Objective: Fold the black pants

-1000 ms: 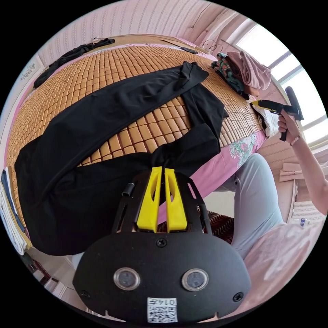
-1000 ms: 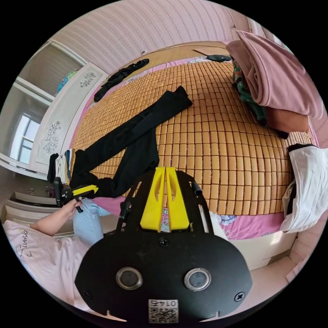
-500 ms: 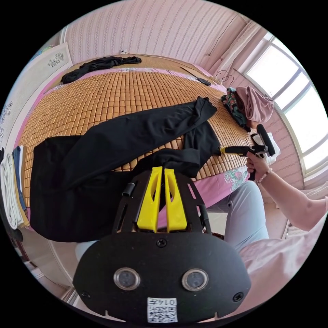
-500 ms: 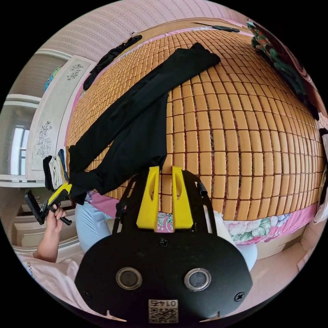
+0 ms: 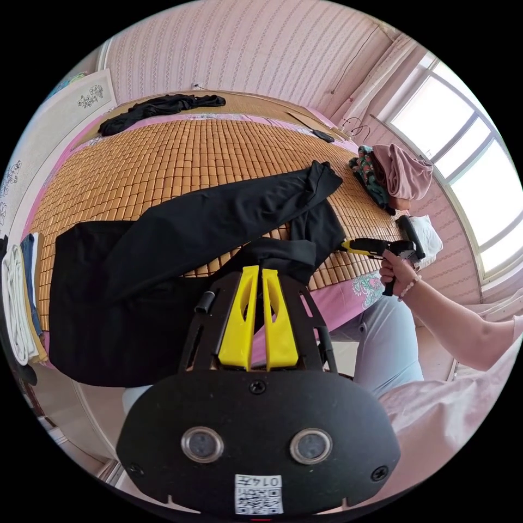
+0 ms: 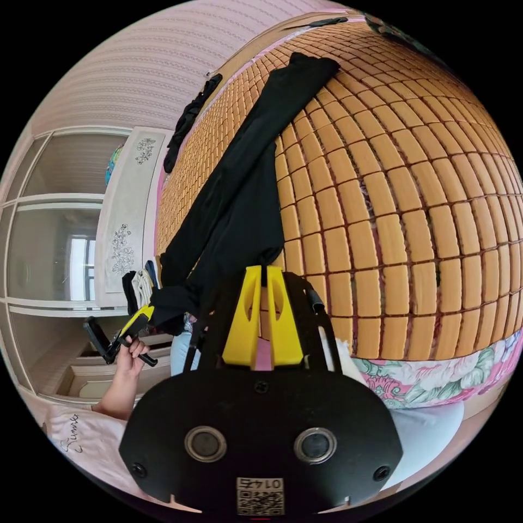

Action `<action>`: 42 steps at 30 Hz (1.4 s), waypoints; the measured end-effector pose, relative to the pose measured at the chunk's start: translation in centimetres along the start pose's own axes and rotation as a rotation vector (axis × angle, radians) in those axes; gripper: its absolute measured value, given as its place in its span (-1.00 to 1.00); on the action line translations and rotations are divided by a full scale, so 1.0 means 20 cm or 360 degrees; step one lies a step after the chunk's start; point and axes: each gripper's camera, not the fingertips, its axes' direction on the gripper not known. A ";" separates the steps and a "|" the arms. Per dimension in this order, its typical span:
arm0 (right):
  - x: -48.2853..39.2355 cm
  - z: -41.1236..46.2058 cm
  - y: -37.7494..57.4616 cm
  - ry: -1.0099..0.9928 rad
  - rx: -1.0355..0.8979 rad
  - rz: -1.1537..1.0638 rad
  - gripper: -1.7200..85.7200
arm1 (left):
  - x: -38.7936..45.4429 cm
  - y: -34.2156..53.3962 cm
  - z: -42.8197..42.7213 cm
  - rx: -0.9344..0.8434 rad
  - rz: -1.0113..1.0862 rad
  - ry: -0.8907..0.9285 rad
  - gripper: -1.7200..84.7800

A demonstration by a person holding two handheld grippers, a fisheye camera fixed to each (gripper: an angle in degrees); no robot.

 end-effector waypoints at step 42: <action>-0.06 -0.54 -0.06 0.1117 0.0182 -0.0149 -0.97 | 0.11 0.02 0.18 -0.0314 0.0315 0.0288 -0.89</action>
